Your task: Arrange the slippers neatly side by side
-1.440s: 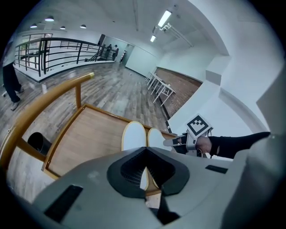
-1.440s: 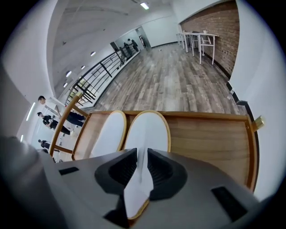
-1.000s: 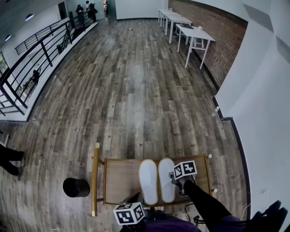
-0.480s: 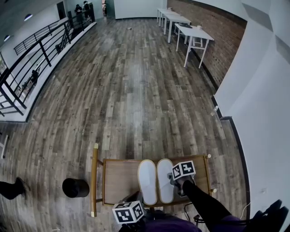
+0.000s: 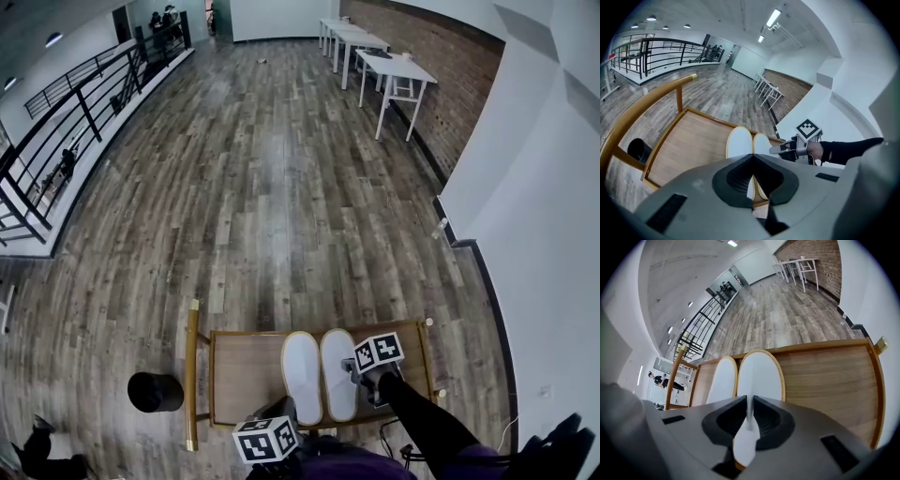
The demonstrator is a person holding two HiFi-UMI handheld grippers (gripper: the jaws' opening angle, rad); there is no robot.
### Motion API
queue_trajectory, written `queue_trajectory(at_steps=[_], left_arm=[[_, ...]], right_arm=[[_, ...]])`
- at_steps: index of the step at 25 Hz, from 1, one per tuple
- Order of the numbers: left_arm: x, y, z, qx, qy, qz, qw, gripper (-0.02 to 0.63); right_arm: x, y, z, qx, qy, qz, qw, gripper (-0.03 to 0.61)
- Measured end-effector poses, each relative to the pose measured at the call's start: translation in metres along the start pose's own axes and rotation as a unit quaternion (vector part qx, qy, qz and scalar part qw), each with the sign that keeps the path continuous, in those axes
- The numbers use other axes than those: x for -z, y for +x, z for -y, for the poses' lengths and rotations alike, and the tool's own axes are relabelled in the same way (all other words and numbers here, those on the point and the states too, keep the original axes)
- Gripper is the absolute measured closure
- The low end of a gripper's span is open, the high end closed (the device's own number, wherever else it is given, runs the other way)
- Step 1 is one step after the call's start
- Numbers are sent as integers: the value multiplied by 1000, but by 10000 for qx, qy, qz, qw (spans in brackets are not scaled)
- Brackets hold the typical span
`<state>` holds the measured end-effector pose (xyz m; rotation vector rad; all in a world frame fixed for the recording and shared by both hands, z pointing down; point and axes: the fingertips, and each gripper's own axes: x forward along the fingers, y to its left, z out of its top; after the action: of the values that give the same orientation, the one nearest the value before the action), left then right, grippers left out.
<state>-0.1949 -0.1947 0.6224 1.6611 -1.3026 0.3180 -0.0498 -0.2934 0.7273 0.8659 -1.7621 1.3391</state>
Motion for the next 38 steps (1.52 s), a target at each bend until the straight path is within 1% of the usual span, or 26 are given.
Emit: queue_trajectory(at_steps=[2,4,7,10,13,16,19,23,25,27,30,32,35,38], left_arm=[[-1,0,1,1,8,5,10000,614],[-1,-1,2,0,23,8,10000,612],[-2,0,5,12,41,34,10000,612],[-5,0,6,38,38,86,9999,612],[-11,0,10,79,88,154,9998,612],[-18,3,19,137,228,255,9993,612],[-23,4,30,213,349,359,9985,612],[-34,2,47,347,387,538,9972,612],[-43,0,56,382,464,701,9957,612],[-53,-4,66,411,584,929,9931,612],[-67,-12,80,414,937,1353,9855,614],[-76,-20,87,380,1287,1671,9768,612],[-83,-33,95,295,1790,2155,9595,612],[-89,-42,103,129,2215,2565,9407,612]], right_arm=[[-1,-2,-1,-95,-1,27,10000,550],[-2,-5,-1,-204,62,74,9997,530],[-3,-13,5,-191,76,187,9996,523],[-11,-32,-1,-264,-40,520,9983,523],[-19,-60,-24,-425,-302,1023,9934,523],[-25,-89,-51,-486,-612,1663,9830,525],[-21,-116,-79,-611,-778,2252,9693,525],[-15,-150,-112,-776,-940,2844,9509,526],[-14,-166,-122,-690,-1074,3174,9397,526],[-12,-180,-127,-506,-1220,3498,9275,526],[-8,-191,-129,-225,-1352,3871,9118,526],[-5,-194,-130,-65,-1396,4033,9043,526],[0,-196,-130,135,-1476,4195,8956,528],[4,-197,-130,183,-1554,4270,8906,538]])
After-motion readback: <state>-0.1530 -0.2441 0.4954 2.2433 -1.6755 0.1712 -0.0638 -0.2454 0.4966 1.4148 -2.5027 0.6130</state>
